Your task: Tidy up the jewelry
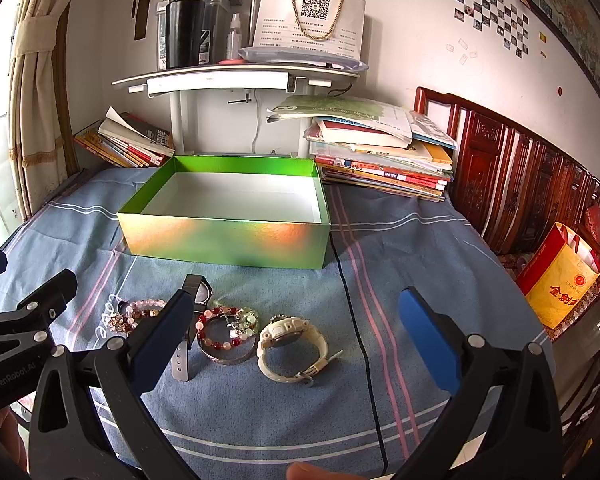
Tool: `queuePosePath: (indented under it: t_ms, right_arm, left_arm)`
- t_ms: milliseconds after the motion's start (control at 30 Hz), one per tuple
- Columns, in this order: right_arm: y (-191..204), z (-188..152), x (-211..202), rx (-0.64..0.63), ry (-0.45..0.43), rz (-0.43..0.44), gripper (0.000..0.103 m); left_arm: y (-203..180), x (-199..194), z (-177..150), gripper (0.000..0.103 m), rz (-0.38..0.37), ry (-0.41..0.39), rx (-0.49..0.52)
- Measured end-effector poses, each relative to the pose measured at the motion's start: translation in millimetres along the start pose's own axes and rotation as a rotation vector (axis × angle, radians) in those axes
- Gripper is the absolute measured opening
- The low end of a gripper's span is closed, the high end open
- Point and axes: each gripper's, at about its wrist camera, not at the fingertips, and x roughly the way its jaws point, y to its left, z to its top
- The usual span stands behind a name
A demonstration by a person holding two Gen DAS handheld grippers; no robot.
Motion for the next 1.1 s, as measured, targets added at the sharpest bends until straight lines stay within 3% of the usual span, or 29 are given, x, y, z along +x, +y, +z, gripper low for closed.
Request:
queuePosePath:
  t_ms: [1100]
  right_arm:
    - [1,-3,11,-0.004,0.042,0.001,0.101]
  left_arm:
    - [-1,9,-3,0.099,0.005,0.038,-0.005]
